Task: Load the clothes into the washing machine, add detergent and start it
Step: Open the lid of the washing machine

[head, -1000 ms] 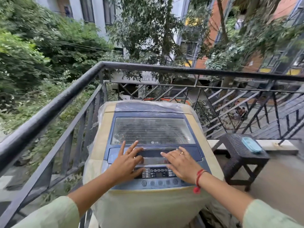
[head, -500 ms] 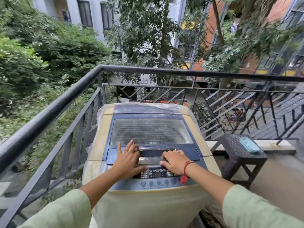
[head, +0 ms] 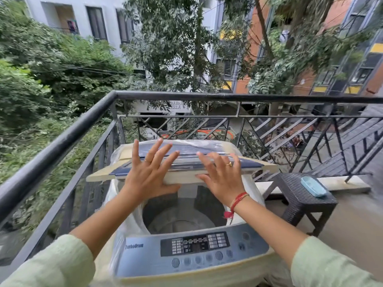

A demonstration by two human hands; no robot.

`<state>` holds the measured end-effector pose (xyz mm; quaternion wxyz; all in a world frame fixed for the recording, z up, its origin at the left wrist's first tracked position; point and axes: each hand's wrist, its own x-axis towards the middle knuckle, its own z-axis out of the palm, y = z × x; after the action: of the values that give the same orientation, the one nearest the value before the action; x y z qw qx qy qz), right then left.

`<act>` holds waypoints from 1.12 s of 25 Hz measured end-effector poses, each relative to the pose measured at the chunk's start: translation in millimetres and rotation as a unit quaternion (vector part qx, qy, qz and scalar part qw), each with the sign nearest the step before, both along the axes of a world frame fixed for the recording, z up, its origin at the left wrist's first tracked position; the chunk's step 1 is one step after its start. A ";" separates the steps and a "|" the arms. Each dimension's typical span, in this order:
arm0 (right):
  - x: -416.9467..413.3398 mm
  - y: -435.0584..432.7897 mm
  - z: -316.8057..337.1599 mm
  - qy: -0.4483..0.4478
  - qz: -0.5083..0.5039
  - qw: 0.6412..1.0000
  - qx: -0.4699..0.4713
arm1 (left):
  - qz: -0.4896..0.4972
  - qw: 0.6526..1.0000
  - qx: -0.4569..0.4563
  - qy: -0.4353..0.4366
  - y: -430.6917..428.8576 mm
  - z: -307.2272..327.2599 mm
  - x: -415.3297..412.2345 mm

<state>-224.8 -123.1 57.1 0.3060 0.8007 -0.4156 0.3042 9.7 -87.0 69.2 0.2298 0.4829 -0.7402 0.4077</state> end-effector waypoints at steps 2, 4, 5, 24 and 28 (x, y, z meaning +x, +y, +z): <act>15.1 -13.8 6.8 -0.080 0.003 0.997 -0.018 | 0.008 0.999 -0.046 -0.002 -23.3 20.6 5.5; 28.7 -35.5 22.4 -0.145 0.022 0.989 0.004 | 0.035 0.998 -0.047 0.008 -45.4 43.3 11.5; 31.7 -48.4 32.2 -0.146 0.026 0.989 0.006 | 0.050 0.998 -0.044 0.019 -55.7 53.9 14.7; 100.4 -256.6 129.1 -0.049 -0.097 0.952 0.285 | 0.189 0.943 0.174 0.213 -267.9 108.0 68.4; 109.3 -275.2 124.7 -0.068 -0.106 0.945 0.301 | 0.180 0.935 0.210 0.223 -289.5 104.2 78.5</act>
<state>-115.5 -398.3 181.8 0.0519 0.7841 -0.5903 0.1846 88.2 -376.5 173.4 0.2051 0.7234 -0.6397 0.1591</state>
